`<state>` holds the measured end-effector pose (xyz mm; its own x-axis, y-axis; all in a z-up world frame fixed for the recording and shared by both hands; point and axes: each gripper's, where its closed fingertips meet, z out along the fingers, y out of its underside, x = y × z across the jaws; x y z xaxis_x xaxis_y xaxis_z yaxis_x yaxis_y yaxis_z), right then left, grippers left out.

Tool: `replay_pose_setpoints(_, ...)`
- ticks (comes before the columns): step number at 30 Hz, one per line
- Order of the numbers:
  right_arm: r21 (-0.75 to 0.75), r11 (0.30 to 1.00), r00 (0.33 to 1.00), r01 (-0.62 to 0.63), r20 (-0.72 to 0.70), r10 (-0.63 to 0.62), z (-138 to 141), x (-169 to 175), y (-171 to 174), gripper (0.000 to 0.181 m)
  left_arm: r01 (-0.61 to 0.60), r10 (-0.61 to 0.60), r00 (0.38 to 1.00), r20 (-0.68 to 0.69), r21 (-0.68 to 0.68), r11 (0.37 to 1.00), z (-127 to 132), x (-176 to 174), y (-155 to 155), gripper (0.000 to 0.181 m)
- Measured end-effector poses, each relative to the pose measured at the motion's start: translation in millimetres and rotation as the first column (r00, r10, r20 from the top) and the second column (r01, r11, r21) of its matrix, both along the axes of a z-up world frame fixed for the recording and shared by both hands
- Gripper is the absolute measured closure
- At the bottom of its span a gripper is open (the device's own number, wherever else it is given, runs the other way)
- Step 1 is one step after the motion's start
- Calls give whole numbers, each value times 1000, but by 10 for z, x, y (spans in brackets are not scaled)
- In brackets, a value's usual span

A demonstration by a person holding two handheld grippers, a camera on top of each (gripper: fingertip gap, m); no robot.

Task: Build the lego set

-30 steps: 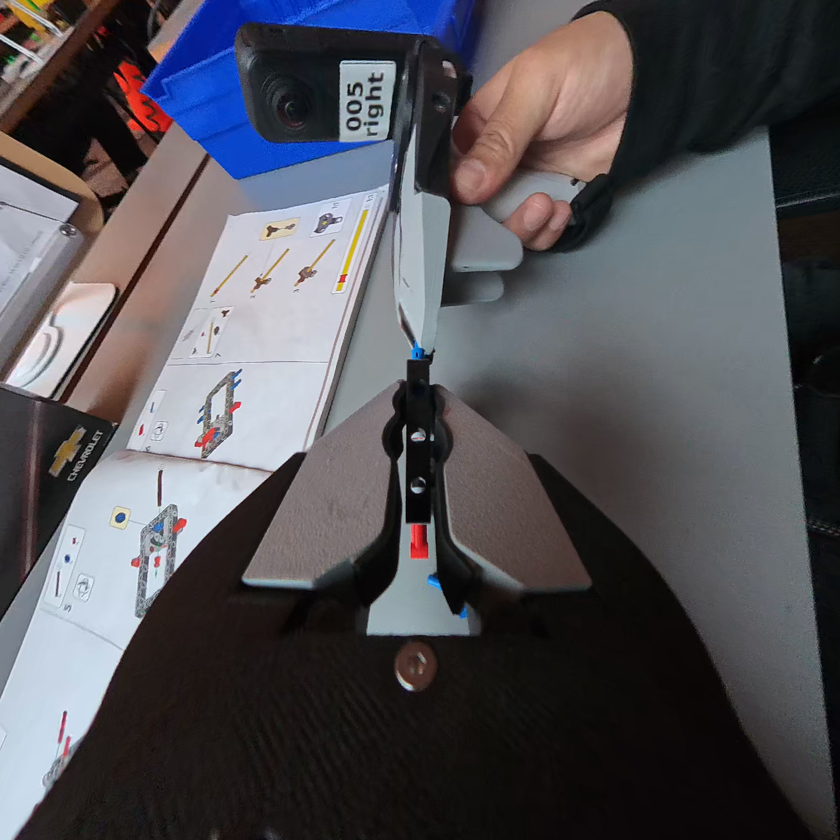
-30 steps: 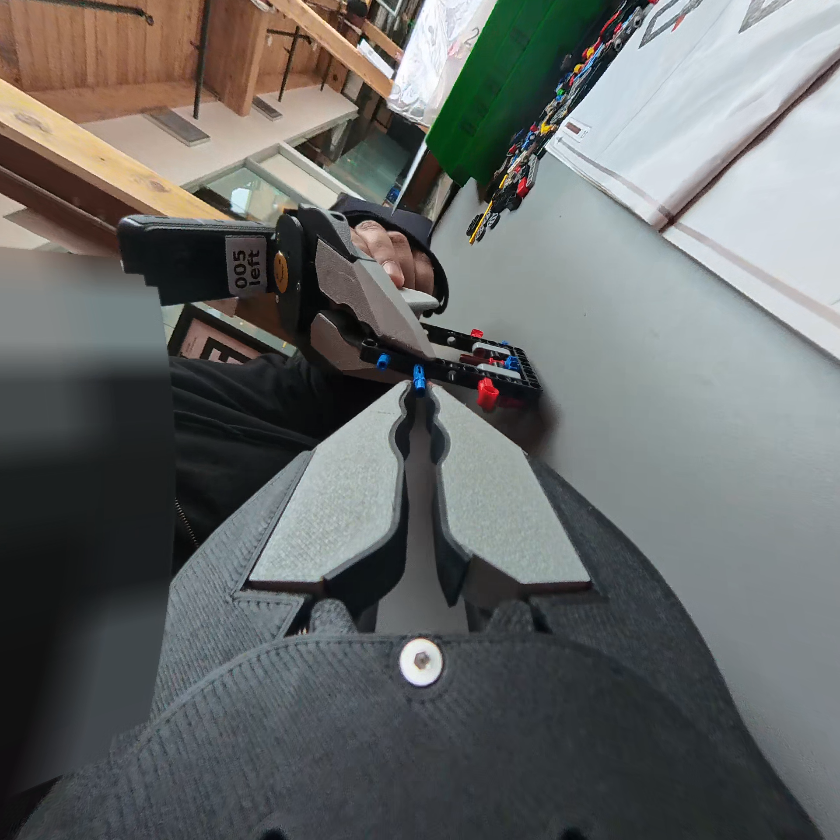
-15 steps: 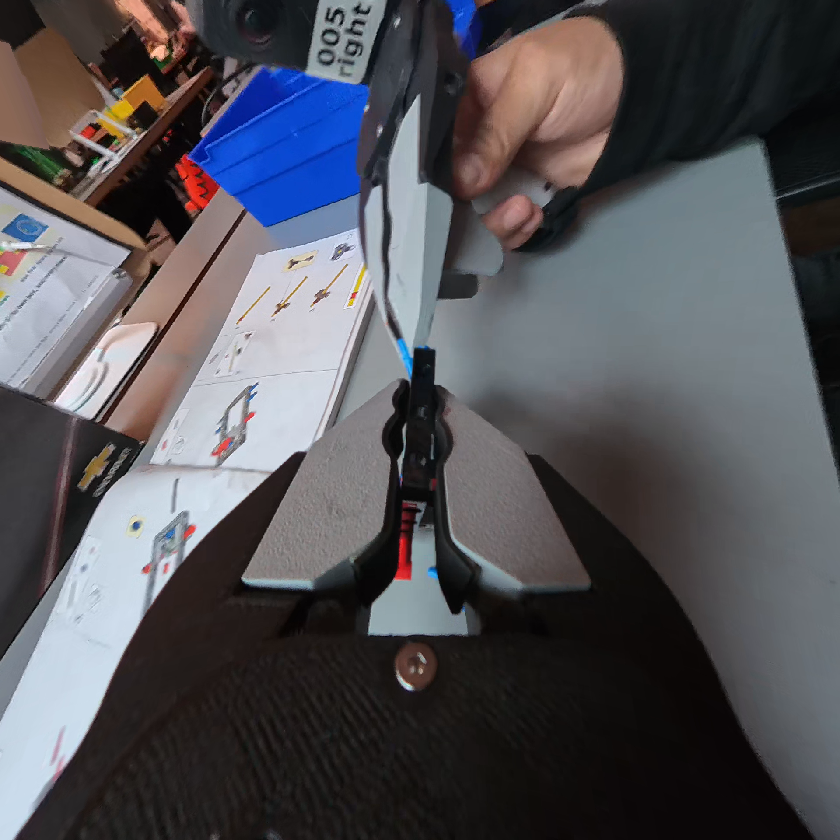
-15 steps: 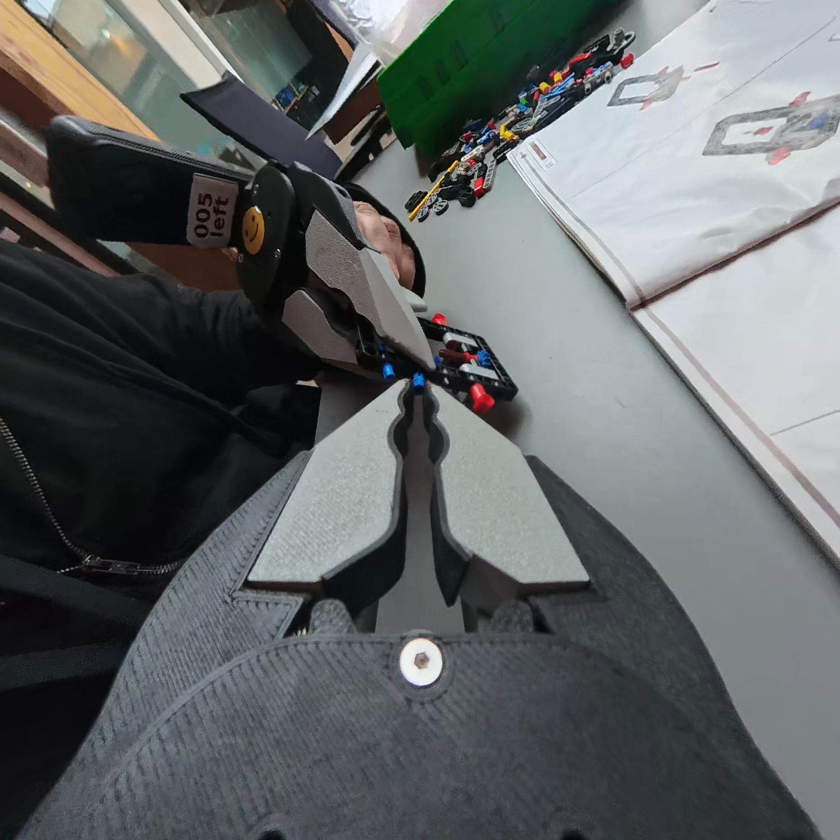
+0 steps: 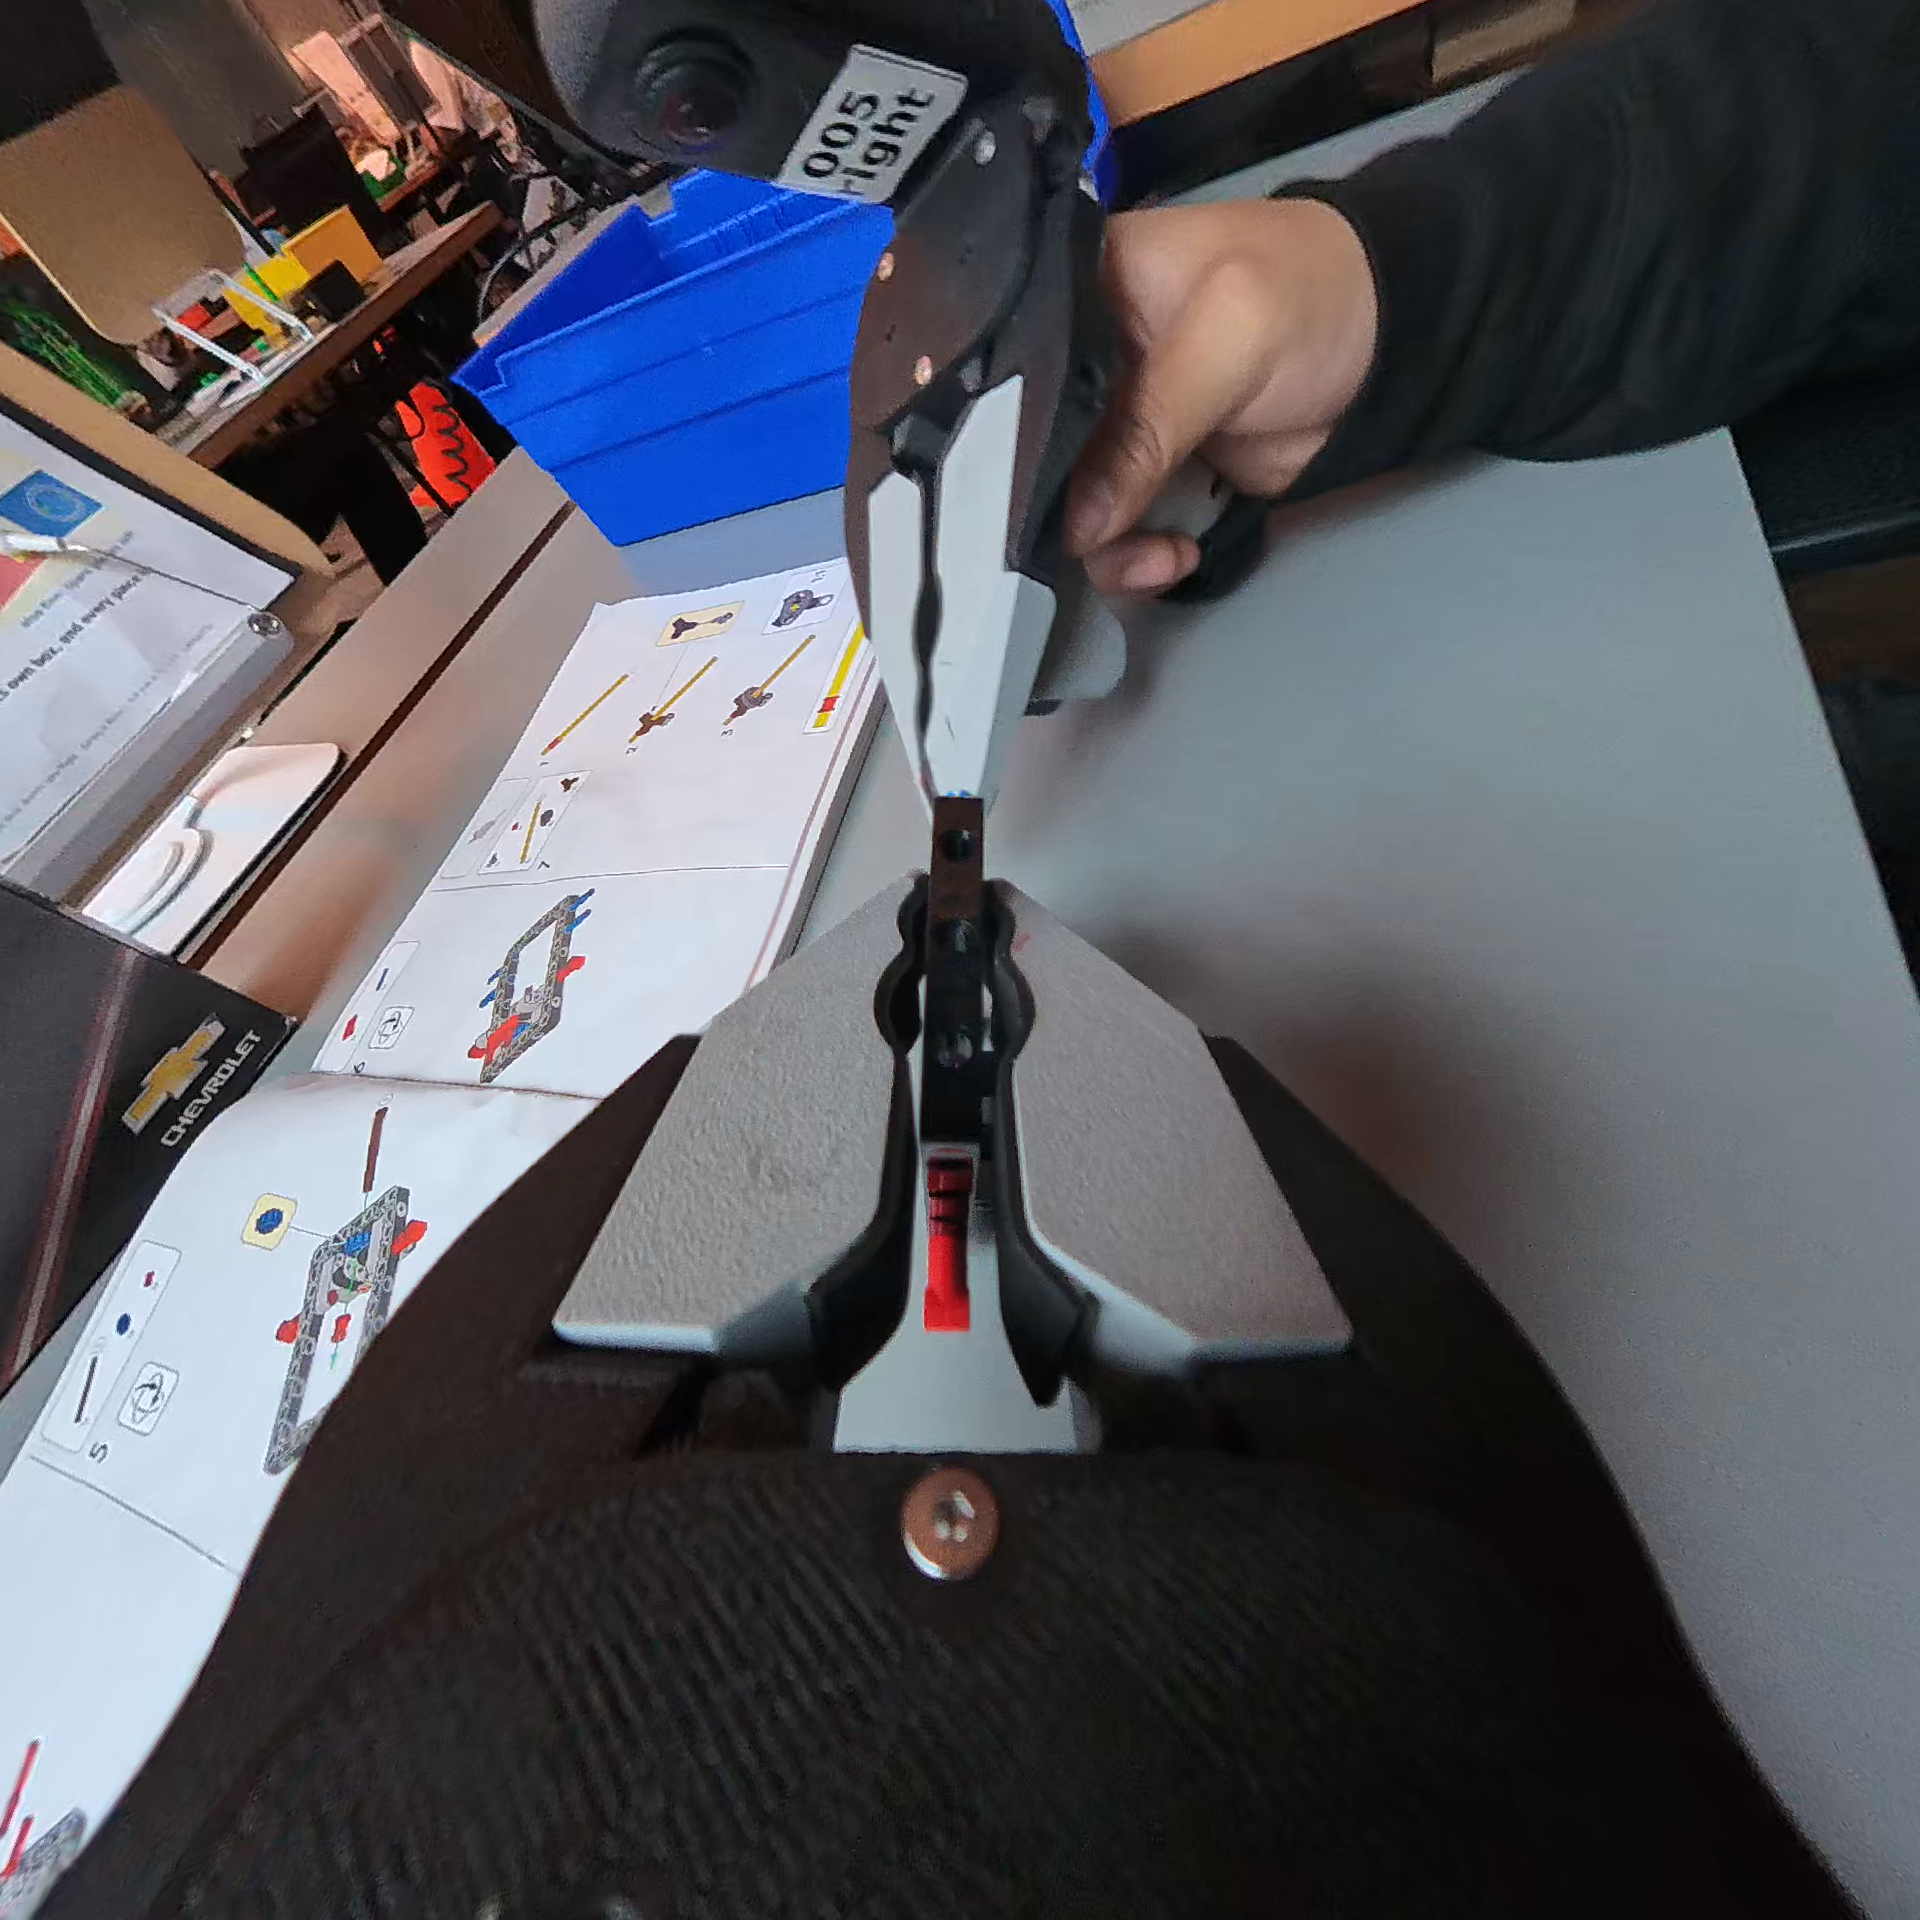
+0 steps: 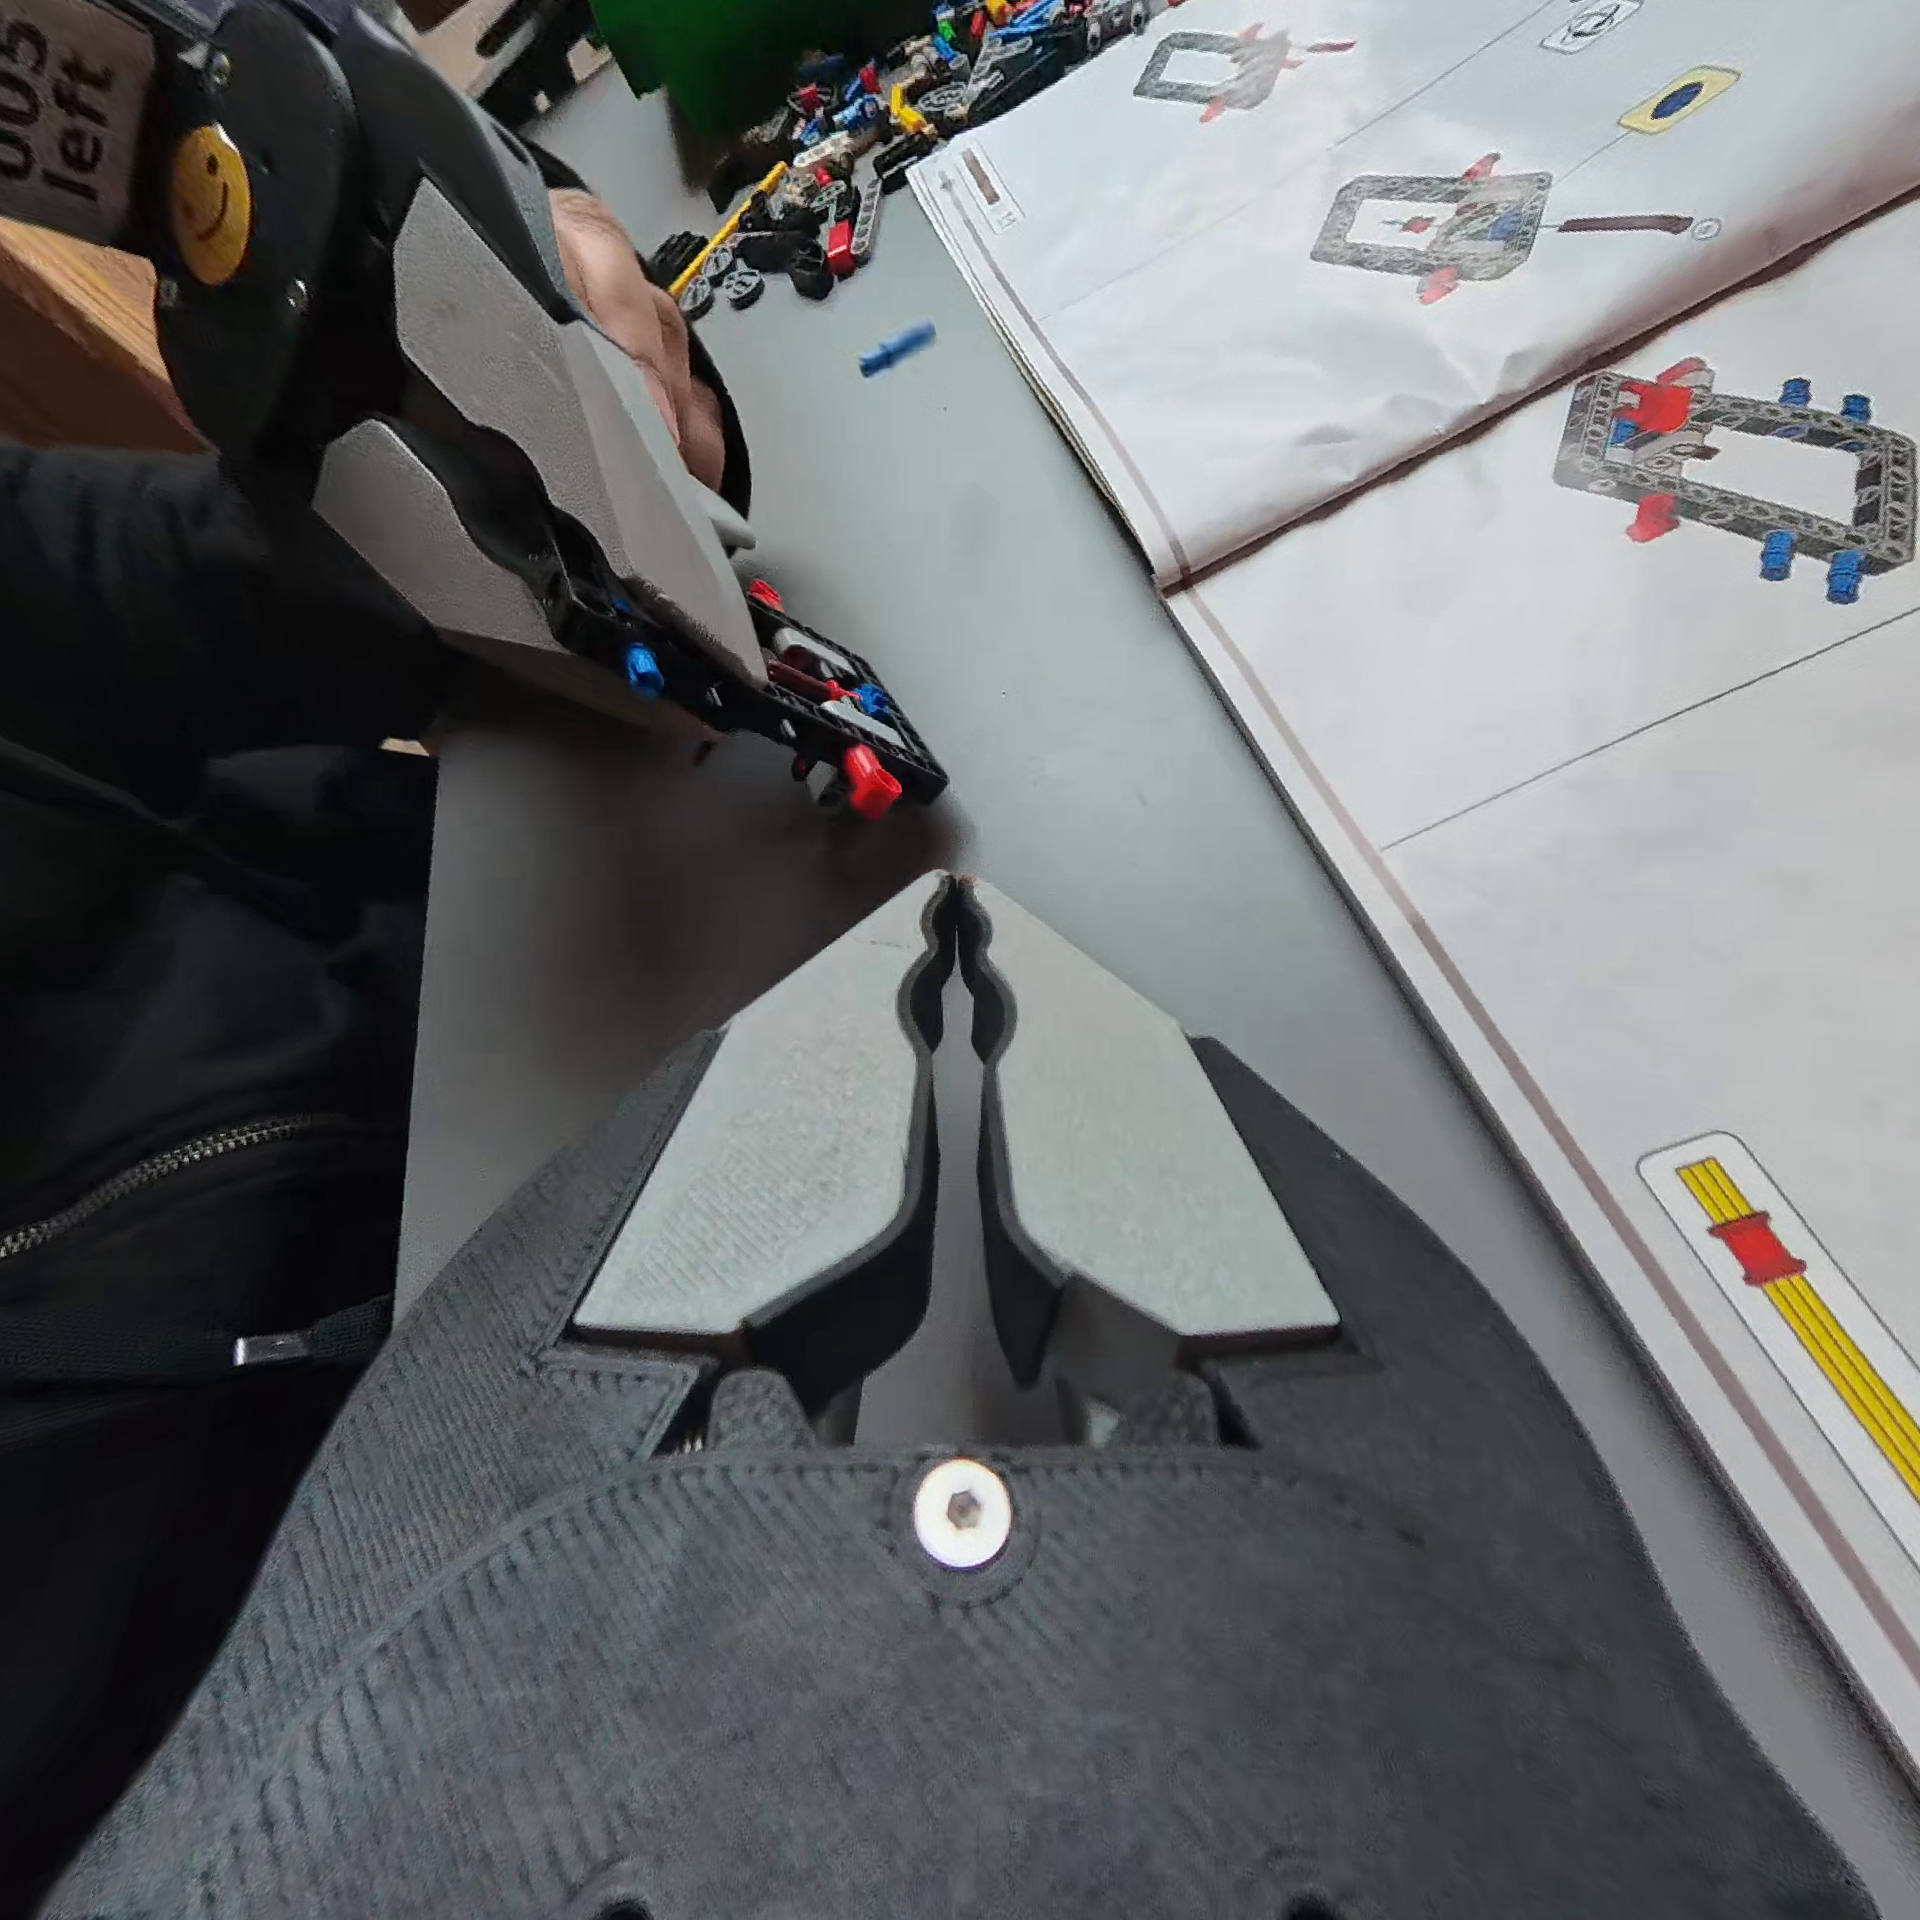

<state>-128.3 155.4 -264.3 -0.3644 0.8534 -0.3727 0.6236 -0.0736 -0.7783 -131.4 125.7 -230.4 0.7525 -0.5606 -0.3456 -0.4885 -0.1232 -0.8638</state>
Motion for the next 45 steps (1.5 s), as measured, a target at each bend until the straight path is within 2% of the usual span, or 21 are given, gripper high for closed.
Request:
replay_pose_setpoints(9,68,998,1000,-10,-22,11,-42,-63,-32,180,-12,13,998,56,-28,1000,43,-92,88,176)
replay_pose_setpoints(15,105,994,996,-22,-84,31,26,-50,-64,168,-63,60,991,118,22,998,425,-320,75,175)
replay_pose_setpoints(18,137,990,994,-34,-94,47,18,-38,-101,164,-111,110,984,137,-1,994,608,-553,-52,175)
replay_pose_setpoints(23,237,969,994,-68,-72,87,-72,-69,-203,159,-242,253,956,146,-86,966,712,-1074,-436,175)
replay_pose_setpoints(27,291,951,985,-107,-100,141,-49,-238,-285,158,-281,302,938,168,-137,950,645,-1300,-783,175)
replay_pose_setpoints(31,354,910,953,-216,-125,275,43,-684,-545,162,-251,289,925,248,-174,952,474,-1357,-1040,176)
replay_pose_setpoints(33,397,870,928,-292,-101,358,40,-987,-744,164,-256,303,915,266,-197,946,356,-1409,-1128,176)
replay_pose_setpoints(36,482,806,901,-343,-75,428,-39,-1437,-930,165,-209,272,909,317,-220,953,275,-1366,-1224,175)
replay_pose_setpoints(40,539,726,867,-428,17,498,-236,-1726,-1036,152,-182,245,917,316,-214,960,195,-1327,-1297,175)
replay_pose_setpoints(42,523,719,853,-458,31,521,-259,-1780,-1067,162,-165,231,919,319,-219,962,155,-1303,-1332,175)
replay_pose_setpoints(43,495,723,845,-482,47,532,-266,-1772,-1084,174,-159,227,919,323,-222,962,138,-1291,-1341,175)
replay_pose_setpoints(45,459,735,844,-498,63,533,-266,-1756,-1076,180,-144,215,912,348,-220,965,134,-1249,-1328,175)
